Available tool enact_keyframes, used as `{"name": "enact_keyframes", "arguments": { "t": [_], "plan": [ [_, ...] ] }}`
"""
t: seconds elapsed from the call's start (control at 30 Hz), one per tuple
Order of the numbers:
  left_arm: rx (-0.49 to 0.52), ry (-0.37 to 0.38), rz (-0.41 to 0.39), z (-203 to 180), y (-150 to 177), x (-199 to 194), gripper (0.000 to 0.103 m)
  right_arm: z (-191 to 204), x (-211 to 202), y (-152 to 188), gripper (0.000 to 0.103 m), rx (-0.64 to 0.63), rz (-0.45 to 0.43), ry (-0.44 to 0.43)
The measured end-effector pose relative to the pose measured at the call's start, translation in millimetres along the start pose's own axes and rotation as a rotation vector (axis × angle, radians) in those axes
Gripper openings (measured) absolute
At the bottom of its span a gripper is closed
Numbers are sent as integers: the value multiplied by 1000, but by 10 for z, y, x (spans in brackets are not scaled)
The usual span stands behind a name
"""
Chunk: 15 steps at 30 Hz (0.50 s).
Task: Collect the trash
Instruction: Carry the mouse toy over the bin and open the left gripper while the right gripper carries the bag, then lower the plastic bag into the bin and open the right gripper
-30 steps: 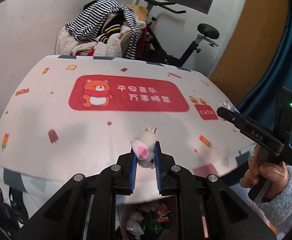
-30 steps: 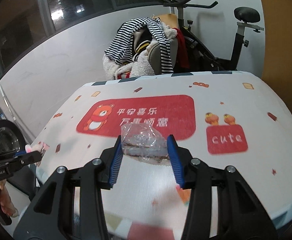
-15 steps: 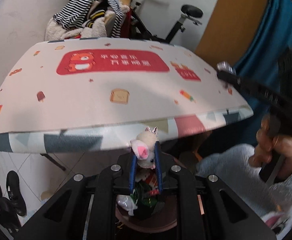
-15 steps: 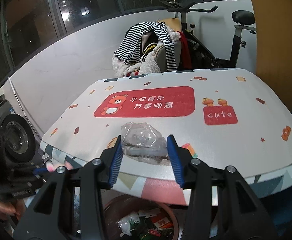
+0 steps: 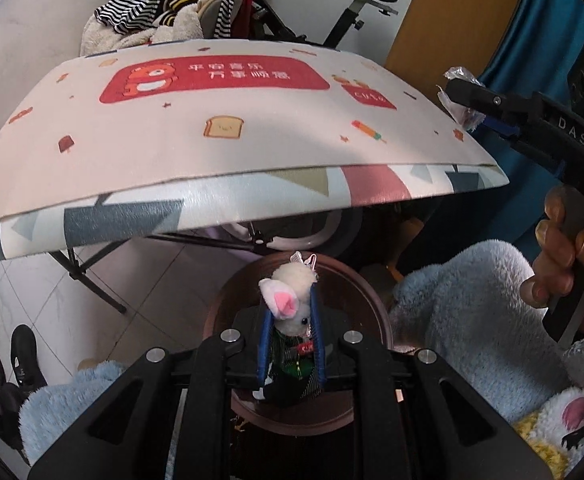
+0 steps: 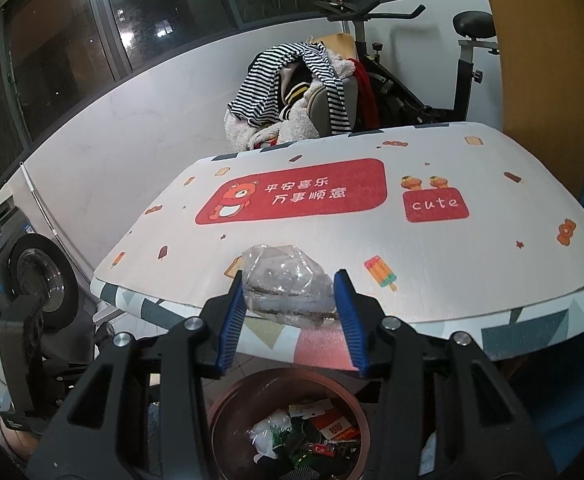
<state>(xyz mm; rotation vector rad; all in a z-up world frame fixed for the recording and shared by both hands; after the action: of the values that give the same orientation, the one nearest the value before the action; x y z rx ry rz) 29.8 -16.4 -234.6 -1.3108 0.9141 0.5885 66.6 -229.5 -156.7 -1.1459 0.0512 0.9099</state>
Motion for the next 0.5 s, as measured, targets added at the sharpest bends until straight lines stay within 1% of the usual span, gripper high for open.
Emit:
{"name": "enact_keyframes", "arguments": {
  "t": [0.1, 0.13, 0.17, 0.2, 0.27, 0.33, 0.4, 0.43, 0.5],
  "plan": [
    [11, 1, 8, -25, 40, 12, 19, -5, 1, 48, 46, 8, 7, 1],
    [12, 3, 8, -34, 46, 13, 22, -10, 6, 67, 46, 11, 10, 1],
    [13, 8, 9, -39, 51, 13, 28, -17, 9, 83, 46, 15, 12, 1],
    [11, 6, 5, -39, 52, 5, 38, -21, 8, 91, 46, 18, 13, 1],
    [-2, 2, -5, -17, 51, -13, 50, -24, 17, 118, 46, 24, 18, -1],
    [-23, -2, -12, 16, 38, -34, 56, -17, 25, 154, 46, 24, 25, -3],
    [-44, -23, -23, 58, 18, -69, 65, -9, 41, 186, 46, 22, 35, -3],
    [-63, -41, -39, 97, 4, -109, 67, -6, 54, 210, 46, 22, 42, -3],
    [-98, -71, -72, 167, -27, -192, 78, 3, 76, 252, 46, 23, 53, -4]
  ]
}}
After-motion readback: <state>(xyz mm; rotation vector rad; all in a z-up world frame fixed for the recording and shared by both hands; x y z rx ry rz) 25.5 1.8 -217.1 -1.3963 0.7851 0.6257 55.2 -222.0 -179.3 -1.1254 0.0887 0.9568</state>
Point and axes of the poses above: each gripper's, at about its wrist camera, not at the fingertips, and x roughly the way its jaws point, z to its left, y to its underside, the point moved 3 cm from there along x, roughly the way its jaws point, and after that the axes turned 14 degrees about -y, right-handed, at the moved point
